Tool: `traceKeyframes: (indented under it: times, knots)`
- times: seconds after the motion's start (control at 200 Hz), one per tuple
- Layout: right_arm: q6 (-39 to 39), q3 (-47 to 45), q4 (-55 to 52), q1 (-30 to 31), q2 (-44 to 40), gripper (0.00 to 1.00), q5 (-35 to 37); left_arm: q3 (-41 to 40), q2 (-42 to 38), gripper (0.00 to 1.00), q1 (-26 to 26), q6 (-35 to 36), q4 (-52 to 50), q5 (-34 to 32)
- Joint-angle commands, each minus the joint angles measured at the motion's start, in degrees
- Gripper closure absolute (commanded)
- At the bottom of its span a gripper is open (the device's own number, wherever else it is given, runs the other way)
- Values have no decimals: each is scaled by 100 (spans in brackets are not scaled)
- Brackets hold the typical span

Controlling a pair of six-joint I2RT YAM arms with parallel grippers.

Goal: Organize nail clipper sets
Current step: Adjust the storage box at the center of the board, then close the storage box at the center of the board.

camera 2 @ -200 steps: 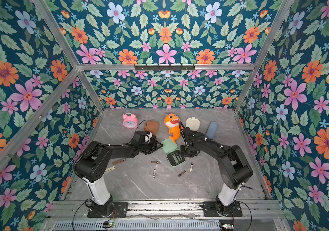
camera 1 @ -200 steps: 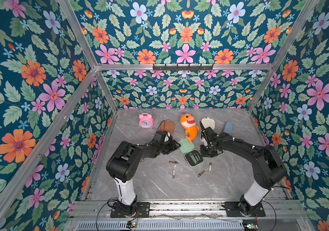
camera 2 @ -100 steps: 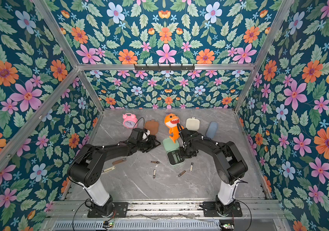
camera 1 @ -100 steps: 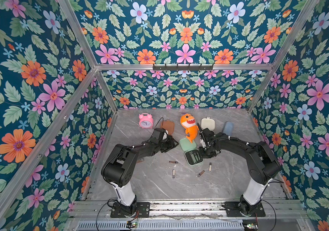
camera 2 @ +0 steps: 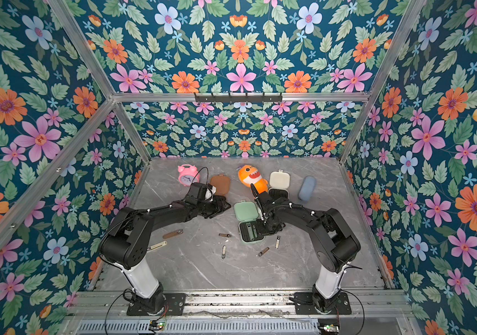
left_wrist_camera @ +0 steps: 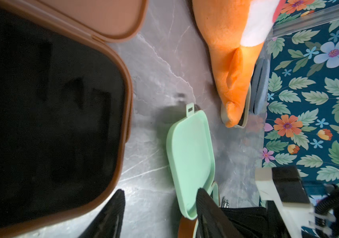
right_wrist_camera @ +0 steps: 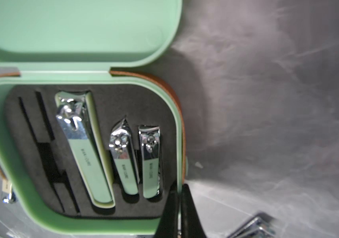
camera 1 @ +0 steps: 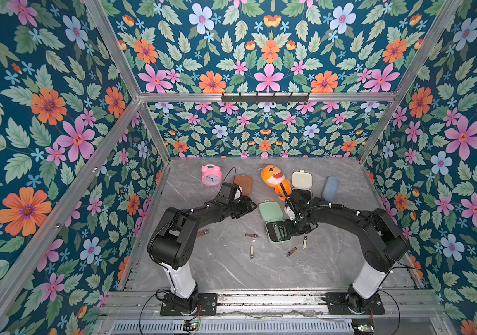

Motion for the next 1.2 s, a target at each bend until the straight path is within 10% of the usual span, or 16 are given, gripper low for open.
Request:
traceKeyframes:
  times: [0.0, 1.195]
  knots:
    - [-192, -6, -54, 122, -119, 100, 65, -53, -86, 40, 83, 135, -154, 21]
    - [-984, 776, -610, 667, 711, 100, 799, -1308, -658, 36, 107, -493, 2225, 1650]
